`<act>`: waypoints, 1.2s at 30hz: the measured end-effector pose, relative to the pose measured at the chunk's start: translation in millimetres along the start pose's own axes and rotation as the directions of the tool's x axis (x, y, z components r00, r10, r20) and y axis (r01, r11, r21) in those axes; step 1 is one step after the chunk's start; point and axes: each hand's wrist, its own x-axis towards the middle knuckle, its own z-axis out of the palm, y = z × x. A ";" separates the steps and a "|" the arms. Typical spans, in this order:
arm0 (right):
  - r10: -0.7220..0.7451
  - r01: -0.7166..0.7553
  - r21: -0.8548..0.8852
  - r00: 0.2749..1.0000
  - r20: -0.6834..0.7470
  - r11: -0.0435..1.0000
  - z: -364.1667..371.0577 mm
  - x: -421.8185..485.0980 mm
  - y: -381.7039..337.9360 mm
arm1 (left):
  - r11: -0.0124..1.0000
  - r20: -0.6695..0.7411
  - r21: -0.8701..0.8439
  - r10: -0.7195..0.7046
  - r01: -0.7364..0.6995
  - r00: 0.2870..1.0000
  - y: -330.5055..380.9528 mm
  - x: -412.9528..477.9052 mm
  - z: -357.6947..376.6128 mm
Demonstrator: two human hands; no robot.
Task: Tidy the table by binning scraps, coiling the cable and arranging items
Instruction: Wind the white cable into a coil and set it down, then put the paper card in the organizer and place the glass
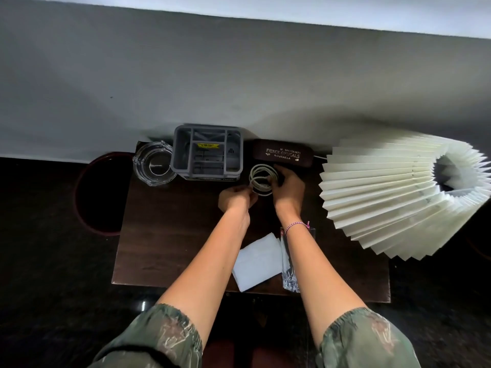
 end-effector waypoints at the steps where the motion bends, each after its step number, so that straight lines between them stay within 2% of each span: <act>1: -0.023 0.023 0.001 1.000 -0.002 1.000 0.5 -0.9 0.7 | 1.000 0.005 -0.012 0.001 -0.001 1.000 -0.4 -0.5 0.2; 5: -0.052 0.053 0.027 0.998 -0.023 0.998 -0.3 -7.3 7.8 | 0.999 0.015 -0.041 -0.004 0.005 1.000 1.8 -3.3 -1.7; 11: -0.058 0.059 0.027 0.998 -0.036 0.998 -4.8 -16.2 14.2 | 1.000 -0.015 0.018 0.021 -0.021 1.000 3.9 -5.5 -8.9; 16: -0.188 0.188 -0.003 0.979 -0.082 0.982 -10.9 -27.2 6.7 | 0.979 -0.006 0.173 0.106 -0.103 0.994 -3.0 -9.1 -19.8; 18: -0.223 0.220 -0.042 0.972 -0.069 0.975 -12.7 -32.2 1.0 | 0.941 0.021 0.291 0.173 -0.172 0.985 -11.2 -14.7 -27.6; 20: -0.243 0.240 -0.060 0.968 -0.067 0.969 -15.0 -39.4 -3.8 | 0.812 0.079 0.504 0.296 -0.294 0.952 -22.0 -23.7 -38.7; 23: -0.283 0.282 -0.019 0.955 -0.087 0.959 -19.7 -55.6 -10.7 | 0.451 0.259 0.765 0.439 -0.460 0.860 -40.6 -38.1 -59.9; 25: -0.321 0.325 0.017 0.942 -0.099 0.946 -23.7 -68.2 -14.3 | 0.253 0.376 0.820 0.438 -0.514 0.816 -53.2 -43.9 -73.5; 28: -0.380 0.386 0.038 0.918 -0.110 0.922 -29.7 -86.5 -16.8 | 0.030 0.487 0.843 0.383 -0.537 0.785 -68.2 -48.0 -87.7; 31: -0.427 0.432 0.069 0.900 -0.085 0.899 -32.3 -105.6 -17.5 | -0.129 0.552 0.826 0.376 -0.548 0.744 -75.6 -47.4 -94.6; 36: -0.434 0.431 0.093 0.901 0.010 0.897 -26.6 -133.5 -12.9 | -0.245 0.596 0.801 0.405 -0.546 0.693 -78.0 -48.5 -94.6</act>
